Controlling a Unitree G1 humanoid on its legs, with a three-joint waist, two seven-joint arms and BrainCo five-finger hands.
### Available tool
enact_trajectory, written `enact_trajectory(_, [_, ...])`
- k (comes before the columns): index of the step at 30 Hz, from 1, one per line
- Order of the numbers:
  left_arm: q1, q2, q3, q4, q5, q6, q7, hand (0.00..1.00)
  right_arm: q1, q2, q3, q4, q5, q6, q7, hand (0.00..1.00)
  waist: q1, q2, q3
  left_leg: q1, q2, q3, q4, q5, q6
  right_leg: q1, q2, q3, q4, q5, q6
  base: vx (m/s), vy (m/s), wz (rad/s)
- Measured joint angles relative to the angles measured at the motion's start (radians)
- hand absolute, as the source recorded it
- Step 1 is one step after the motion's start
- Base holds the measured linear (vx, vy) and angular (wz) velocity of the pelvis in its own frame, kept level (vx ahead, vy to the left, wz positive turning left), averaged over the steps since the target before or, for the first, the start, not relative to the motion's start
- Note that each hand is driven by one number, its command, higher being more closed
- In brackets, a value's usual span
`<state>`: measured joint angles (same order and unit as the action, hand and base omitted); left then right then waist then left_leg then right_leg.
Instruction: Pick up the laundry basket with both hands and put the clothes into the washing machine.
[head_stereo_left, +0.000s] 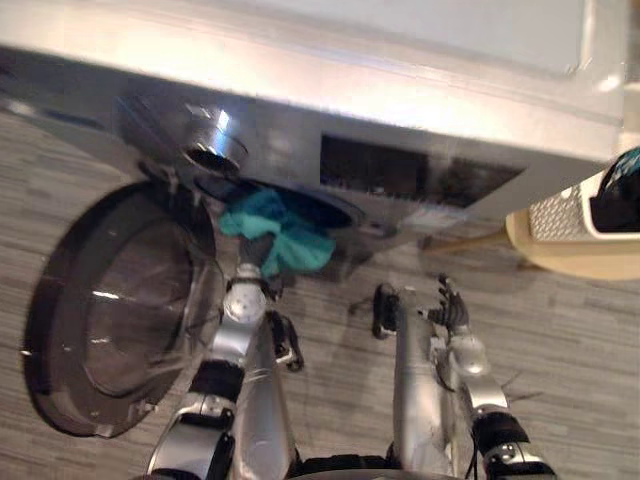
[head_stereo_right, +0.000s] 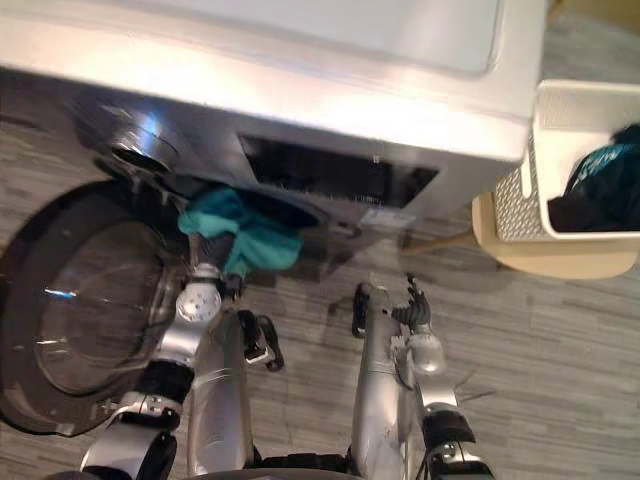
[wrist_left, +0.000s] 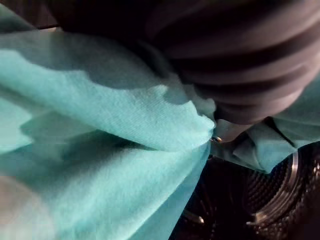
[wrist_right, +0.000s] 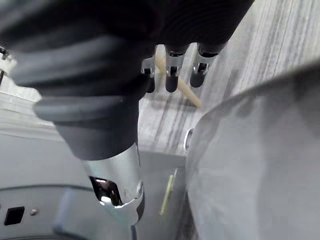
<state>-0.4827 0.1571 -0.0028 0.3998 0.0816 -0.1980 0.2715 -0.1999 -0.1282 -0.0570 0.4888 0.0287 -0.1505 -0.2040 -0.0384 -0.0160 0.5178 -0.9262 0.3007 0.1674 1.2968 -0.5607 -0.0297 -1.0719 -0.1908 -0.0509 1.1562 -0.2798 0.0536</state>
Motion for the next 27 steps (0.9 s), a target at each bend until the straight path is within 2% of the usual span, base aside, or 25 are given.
enact_trajectory(4, [-0.144,0.089,0.01,-0.048,0.043,0.028,0.025,1.0,-0.03,0.0,-0.029,-0.107,0.01,-0.02,-0.011,0.0,-0.002,-0.001,0.005,-0.169,0.019,-0.037,0.122,-0.01,-0.002,-0.164,0.001,0.0,0.116,-0.008,-0.013,-0.1,-0.065,-0.02])
enact_trajectory(7, [-0.326,0.219,0.004,-0.067,0.115,0.052,0.034,1.0,-0.035,0.001,-0.044,-0.226,0.012,-0.048,-0.005,0.0,-0.004,-0.005,0.019,-0.294,0.031,-0.066,0.204,-0.016,-0.005,-0.285,0.003,-0.001,0.196,-0.015,-0.026,-0.08,-0.08,-0.01])
enact_trajectory(8, [-0.334,0.225,0.003,-0.07,0.118,0.054,0.034,1.0,-0.035,0.001,-0.044,-0.232,0.013,-0.049,-0.004,0.0,-0.005,-0.005,0.019,-0.301,0.031,-0.068,0.207,-0.016,-0.006,-0.29,0.003,-0.001,0.2,-0.015,-0.027,-0.04,-0.054,0.05])
enact_trajectory(13, [-0.621,0.368,-0.107,-0.072,0.169,0.067,0.036,1.0,-0.032,0.002,-0.052,-0.353,0.022,-0.092,0.034,0.0,-0.017,-0.015,0.026,-0.439,0.032,-0.098,0.267,-0.012,0.0,-0.418,0.002,-0.005,0.257,-0.018,-0.035,-0.02,-0.036,0.03])
enact_trajectory(18, [-0.868,0.406,-0.24,0.048,0.253,0.082,0.029,1.0,-0.026,0.005,-0.047,-0.415,0.029,-0.105,0.077,0.0,-0.039,-0.03,0.033,-0.498,0.032,-0.111,0.284,-0.011,-0.001,-0.465,0.002,-0.012,0.267,-0.013,-0.042,0.0,0.0,0.0])
enact_trajectory(20, [-0.916,0.405,-0.277,0.106,0.292,0.085,0.015,1.0,-0.027,0.004,-0.045,-0.419,0.031,-0.109,0.08,0.0,-0.043,-0.033,0.033,-0.504,0.033,-0.112,0.291,-0.011,-0.001,-0.471,0.002,-0.013,0.273,-0.013,-0.042,0.0,0.0,0.0])
enact_trajectory(21, [-0.928,0.406,-0.284,0.127,0.326,0.086,0.01,0.0,-0.026,0.003,-0.044,-0.425,0.033,-0.11,0.085,0.0,-0.044,-0.034,0.033,-0.508,0.036,-0.111,0.29,-0.011,-0.001,-0.476,0.004,-0.013,0.269,-0.015,-0.039,-0.01,-0.013,-0.07])
enact_trajectory(25, [-0.959,0.402,-0.311,0.257,0.414,0.098,-0.043,0.0,-0.027,0.003,-0.044,-0.423,0.041,-0.111,0.116,0.0,-0.045,-0.041,0.033,-0.528,0.049,-0.114,0.289,-0.011,-0.001,-0.49,0.014,-0.02,0.259,-0.01,-0.033,-0.01,-0.018,-0.09])
enact_trajectory(27, [-0.959,0.384,-0.31,0.377,0.456,0.128,-0.108,0.0,-0.028,0.003,-0.044,-0.419,0.055,-0.111,0.124,0.0,-0.052,-0.044,0.035,-0.531,0.05,-0.115,0.288,-0.011,-0.002,-0.491,0.014,-0.021,0.255,-0.007,-0.031,0.0,0.0,0.0])
